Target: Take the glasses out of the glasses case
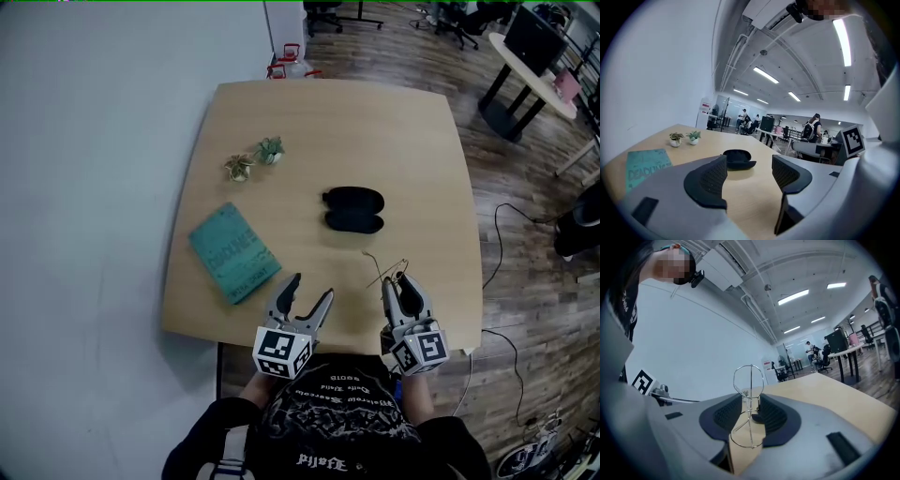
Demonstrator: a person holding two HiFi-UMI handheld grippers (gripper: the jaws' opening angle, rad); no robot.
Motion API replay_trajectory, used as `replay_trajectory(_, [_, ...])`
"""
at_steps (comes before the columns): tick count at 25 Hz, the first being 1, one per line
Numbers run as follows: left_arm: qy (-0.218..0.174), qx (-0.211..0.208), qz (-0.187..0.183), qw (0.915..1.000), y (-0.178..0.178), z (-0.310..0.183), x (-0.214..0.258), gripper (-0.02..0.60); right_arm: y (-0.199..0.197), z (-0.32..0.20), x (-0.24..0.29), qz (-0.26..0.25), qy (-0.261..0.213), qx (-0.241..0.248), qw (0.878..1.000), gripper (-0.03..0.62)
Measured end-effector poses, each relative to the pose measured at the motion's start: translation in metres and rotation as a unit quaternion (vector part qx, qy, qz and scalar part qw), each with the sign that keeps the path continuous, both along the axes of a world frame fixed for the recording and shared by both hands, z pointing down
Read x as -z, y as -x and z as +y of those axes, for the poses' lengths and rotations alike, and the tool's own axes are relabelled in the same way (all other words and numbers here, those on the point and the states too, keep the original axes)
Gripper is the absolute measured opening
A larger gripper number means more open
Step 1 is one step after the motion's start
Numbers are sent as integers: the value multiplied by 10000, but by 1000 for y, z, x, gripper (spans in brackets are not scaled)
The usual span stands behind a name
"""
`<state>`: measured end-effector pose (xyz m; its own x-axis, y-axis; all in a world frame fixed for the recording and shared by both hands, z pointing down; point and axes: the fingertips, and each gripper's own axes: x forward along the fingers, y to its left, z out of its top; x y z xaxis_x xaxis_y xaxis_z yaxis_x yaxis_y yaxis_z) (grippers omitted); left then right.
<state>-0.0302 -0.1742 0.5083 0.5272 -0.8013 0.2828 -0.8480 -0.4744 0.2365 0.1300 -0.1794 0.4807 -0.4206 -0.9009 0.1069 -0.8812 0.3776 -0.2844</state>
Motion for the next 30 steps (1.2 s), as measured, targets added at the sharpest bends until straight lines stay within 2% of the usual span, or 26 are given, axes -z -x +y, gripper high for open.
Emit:
replay_trajectory(3, [46,-74,-18,10000,3,9,-2,310,3,9,-4,-50,40,-89,9999,126])
replay_trajectory(8, [27,-130,-5,9999,3,14,0,308,8,11,1,258,-45,23,9997,126])
replay_trajectory(12, [-55,6,-84,9999,6,11,3,137,13,14,3,345,-63,100,9993,126])
replay_trajectory(14, [-80,50,-120,9999,6,9,3,98,15,14,0,372,-40,145,9992,126])
replay_trajectory(17, [-70,75,-147,9998,6,9,1,5,19,14,-5,388,13,189,9991,126])
replay_trajectory(24, [4,-66,159,9999,5,12,3,3,26,14,-8,296,76,304,9991,124])
replay_trajectory(30, [-1,-125,150,9998,6,13,1,3,28,16,-9,360,93,254,9990,123])
